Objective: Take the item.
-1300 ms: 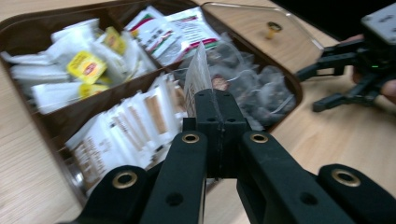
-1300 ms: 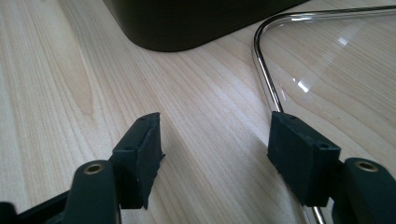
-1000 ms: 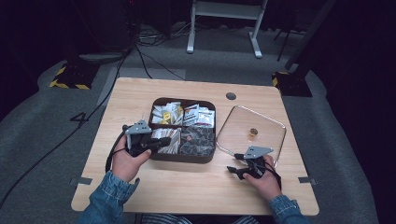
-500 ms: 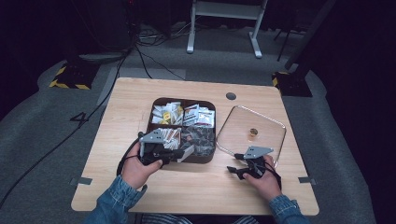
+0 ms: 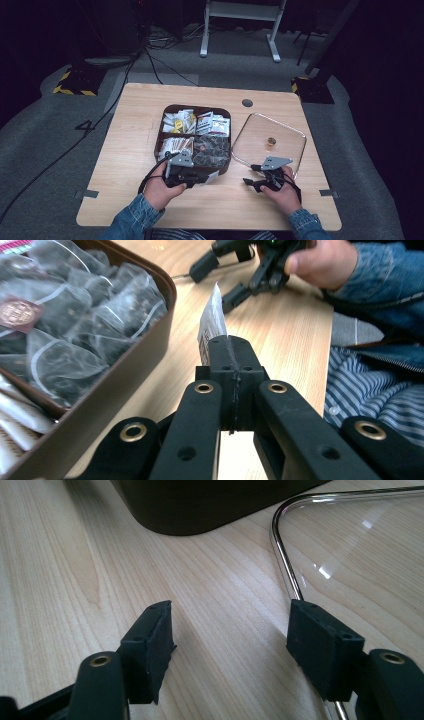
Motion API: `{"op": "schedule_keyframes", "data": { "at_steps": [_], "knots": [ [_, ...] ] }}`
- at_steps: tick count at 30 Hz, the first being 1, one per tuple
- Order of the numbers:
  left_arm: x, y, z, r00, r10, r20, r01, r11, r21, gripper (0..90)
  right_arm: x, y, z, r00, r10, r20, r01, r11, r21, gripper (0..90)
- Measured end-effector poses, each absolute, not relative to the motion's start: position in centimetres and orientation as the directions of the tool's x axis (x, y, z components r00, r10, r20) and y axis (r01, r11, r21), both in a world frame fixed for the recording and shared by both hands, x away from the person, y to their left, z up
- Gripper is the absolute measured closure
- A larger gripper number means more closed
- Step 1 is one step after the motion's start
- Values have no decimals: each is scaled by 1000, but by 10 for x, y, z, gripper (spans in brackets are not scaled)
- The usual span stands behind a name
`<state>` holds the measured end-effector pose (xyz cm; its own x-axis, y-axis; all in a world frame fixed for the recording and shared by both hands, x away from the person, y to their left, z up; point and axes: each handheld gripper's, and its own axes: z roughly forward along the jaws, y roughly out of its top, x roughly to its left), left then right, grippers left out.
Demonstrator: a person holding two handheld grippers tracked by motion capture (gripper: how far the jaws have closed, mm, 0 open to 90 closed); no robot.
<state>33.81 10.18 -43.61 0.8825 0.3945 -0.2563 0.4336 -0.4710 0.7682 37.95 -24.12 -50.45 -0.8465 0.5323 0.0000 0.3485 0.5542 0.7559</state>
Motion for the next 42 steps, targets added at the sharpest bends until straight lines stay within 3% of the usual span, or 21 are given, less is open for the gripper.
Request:
{"op": "schedule_keyframes", "data": {
  "at_steps": [20, 36, 38, 42],
  "knots": [
    [333, 77, -468, 903, 363, -232, 415, -590, 693, 900, 380, -241, -505, -847, 532, 0, 348, 554, 756, 356],
    [329, 62, -484, 904, 307, -296, 427, -643, 636, 895, 380, -241, -505, -847, 532, 0, 348, 554, 756, 356],
    [328, 62, -484, 898, 305, -316, 440, -635, 635, 794, 380, -241, -505, -846, 532, 0, 349, 554, 756, 356],
    [327, 61, -484, 898, 307, -316, 440, -627, 643, 711, 380, -241, -505, -846, 533, 0, 349, 554, 756, 356]
  ]
}}
